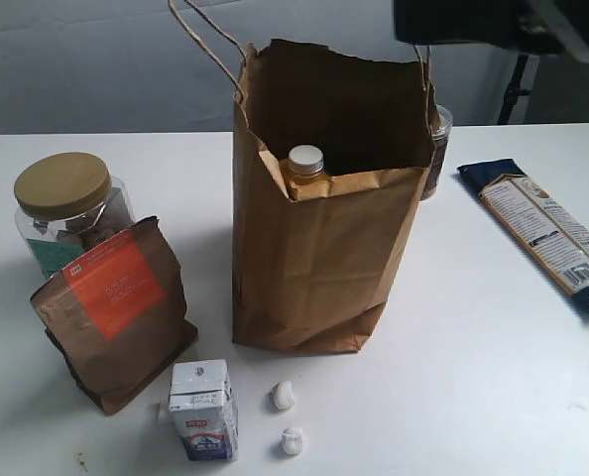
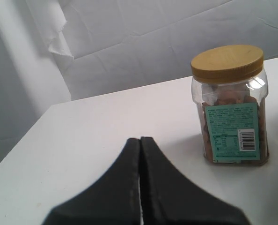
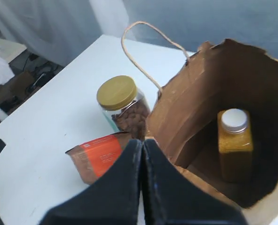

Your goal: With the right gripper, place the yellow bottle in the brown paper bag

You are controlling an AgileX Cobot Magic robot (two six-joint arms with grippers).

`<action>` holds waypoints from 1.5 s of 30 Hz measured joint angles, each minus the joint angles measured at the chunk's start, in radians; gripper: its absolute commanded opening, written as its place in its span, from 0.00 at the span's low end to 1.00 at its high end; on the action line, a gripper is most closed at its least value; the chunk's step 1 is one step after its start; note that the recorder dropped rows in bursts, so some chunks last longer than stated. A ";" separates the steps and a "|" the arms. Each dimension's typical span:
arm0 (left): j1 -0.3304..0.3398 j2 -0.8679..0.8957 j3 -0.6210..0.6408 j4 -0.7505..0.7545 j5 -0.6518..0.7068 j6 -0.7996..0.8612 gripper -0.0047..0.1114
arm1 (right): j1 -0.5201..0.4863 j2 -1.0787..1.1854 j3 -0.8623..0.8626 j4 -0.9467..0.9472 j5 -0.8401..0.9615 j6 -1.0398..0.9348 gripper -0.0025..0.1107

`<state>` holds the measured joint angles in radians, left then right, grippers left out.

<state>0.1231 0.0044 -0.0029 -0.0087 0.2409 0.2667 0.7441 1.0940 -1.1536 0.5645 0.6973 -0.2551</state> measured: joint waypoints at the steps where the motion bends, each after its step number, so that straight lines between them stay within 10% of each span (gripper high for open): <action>1: 0.000 0.000 0.000 0.000 0.000 0.000 0.04 | 0.000 -0.045 0.037 -0.013 -0.026 0.000 0.02; 17: 0.000 0.000 0.000 0.000 0.000 0.000 0.04 | -0.005 -0.412 0.510 -0.372 -0.249 0.297 0.02; 34: 0.000 0.000 0.000 0.000 0.000 0.000 0.04 | -0.372 -0.866 1.055 -0.498 -0.592 0.369 0.02; 45: 0.000 0.000 0.000 0.000 0.000 0.000 0.04 | -0.435 -1.089 1.149 -0.533 -0.568 0.280 0.02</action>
<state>0.1231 0.0044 -0.0029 -0.0087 0.2409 0.2667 0.3087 0.0054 -0.0046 0.0315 0.1290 0.0249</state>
